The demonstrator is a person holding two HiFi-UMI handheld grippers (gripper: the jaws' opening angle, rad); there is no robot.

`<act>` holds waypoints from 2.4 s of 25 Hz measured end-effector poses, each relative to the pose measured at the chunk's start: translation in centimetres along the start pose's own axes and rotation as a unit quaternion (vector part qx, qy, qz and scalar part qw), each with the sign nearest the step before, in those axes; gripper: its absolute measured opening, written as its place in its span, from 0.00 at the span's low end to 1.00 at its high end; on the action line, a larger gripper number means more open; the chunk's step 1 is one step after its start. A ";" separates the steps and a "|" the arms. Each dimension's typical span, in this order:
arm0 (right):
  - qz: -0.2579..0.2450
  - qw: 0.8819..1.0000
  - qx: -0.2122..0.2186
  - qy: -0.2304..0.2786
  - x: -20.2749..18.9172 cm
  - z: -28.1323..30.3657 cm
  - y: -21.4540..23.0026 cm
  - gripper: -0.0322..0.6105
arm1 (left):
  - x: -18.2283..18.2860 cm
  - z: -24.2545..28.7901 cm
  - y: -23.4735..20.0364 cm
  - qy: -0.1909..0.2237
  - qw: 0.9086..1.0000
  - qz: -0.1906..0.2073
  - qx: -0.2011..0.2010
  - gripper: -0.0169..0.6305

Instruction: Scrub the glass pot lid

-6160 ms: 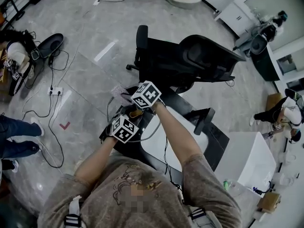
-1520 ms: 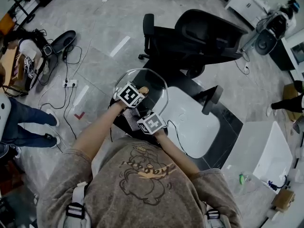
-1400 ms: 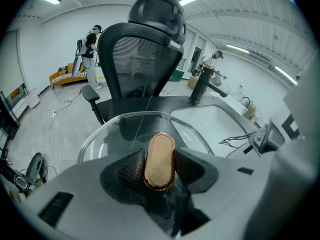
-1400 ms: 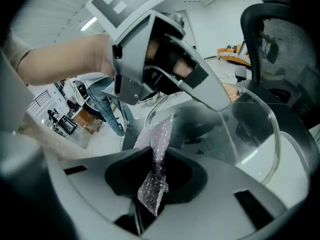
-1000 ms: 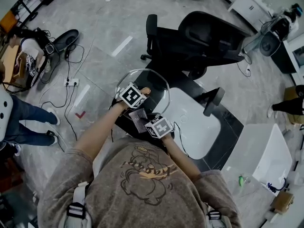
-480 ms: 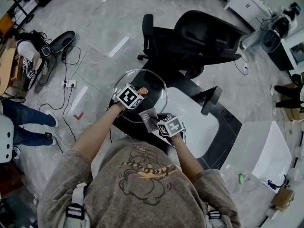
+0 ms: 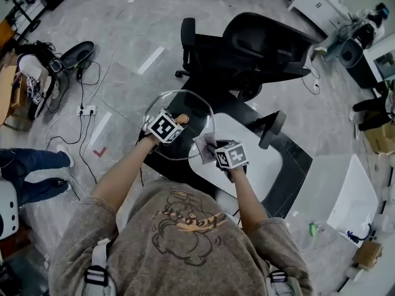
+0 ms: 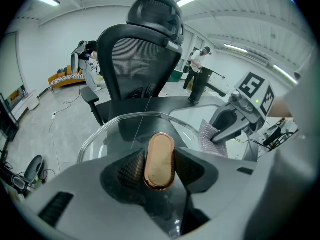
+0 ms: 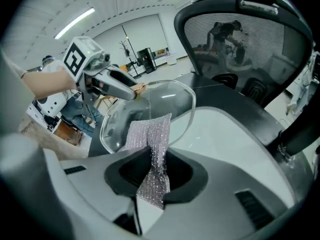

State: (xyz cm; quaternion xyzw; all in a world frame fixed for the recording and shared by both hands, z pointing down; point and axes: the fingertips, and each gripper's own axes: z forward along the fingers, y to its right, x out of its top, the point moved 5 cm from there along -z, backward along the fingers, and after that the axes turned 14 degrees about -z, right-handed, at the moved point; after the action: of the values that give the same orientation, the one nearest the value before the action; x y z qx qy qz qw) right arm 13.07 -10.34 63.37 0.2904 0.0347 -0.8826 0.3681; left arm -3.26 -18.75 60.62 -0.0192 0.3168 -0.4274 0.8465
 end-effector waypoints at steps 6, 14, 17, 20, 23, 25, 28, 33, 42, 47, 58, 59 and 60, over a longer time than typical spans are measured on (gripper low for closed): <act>0.013 0.999 -0.042 -0.008 1.2 -0.1 3.9 0.20 | 0.0 0.0 0.0 0.004 1.000 0.007 -0.001 0.32; -0.001 0.997 -0.076 -0.033 4.5 1.4 8.4 0.20 | 0.0 0.2 0.0 0.004 1.000 0.012 -0.002 0.32; -0.005 0.996 -0.084 -0.042 6.0 2.1 9.6 0.20 | 0.0 0.2 0.1 0.007 1.000 0.014 -0.005 0.32; -0.016 0.995 -0.091 -0.048 7.6 2.9 10.7 0.20 | -0.1 0.4 -0.1 0.008 1.000 0.016 -0.004 0.32; -0.031 0.993 -0.097 -0.056 9.3 3.8 11.7 0.20 | -0.1 0.4 -0.1 0.010 1.000 0.016 -0.005 0.32; -0.044 0.992 -0.100 -0.062 10.5 4.4 12.2 0.20 | -0.1 0.4 0.0 0.009 1.000 0.017 -0.006 0.32; -0.061 0.990 -0.103 -0.070 12.1 5.4 12.6 0.20 | -0.3 0.3 0.0 0.009 1.000 0.021 -0.006 0.32; -0.090 0.988 -0.096 -0.074 15.4 7.6 12.7 0.20 | -0.3 0.5 -0.1 0.011 1.000 0.024 -0.008 0.32; -0.143 0.984 -0.063 -0.085 20.5 11.4 10.6 0.19 | -0.3 0.5 0.0 0.017 0.999 0.031 -0.005 0.32; -0.195 0.979 -0.018 -0.058 23.4 13.6 7.8 0.19 | -0.3 0.4 0.0 0.022 0.999 0.034 -0.001 0.32; -0.322 0.942 0.097 -0.009 26.8 17.0 -0.4 0.19 | -0.5 0.4 0.0 0.037 0.998 0.044 0.011 0.32; -0.332 0.937 0.112 -0.006 26.8 17.2 -1.2 0.19 | -0.6 0.5 0.1 0.039 0.998 0.044 0.012 0.32; -0.339 0.932 0.128 -0.003 26.7 17.5 -2.1 0.19 | -0.7 0.5 0.1 0.042 0.998 0.044 0.013 0.32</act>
State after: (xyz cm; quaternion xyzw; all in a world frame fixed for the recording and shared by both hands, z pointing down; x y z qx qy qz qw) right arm -11.83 -30.47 63.15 0.3033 0.0163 -0.9527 0.0064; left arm -3.23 -18.32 61.32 0.0240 0.3464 -0.3941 0.8509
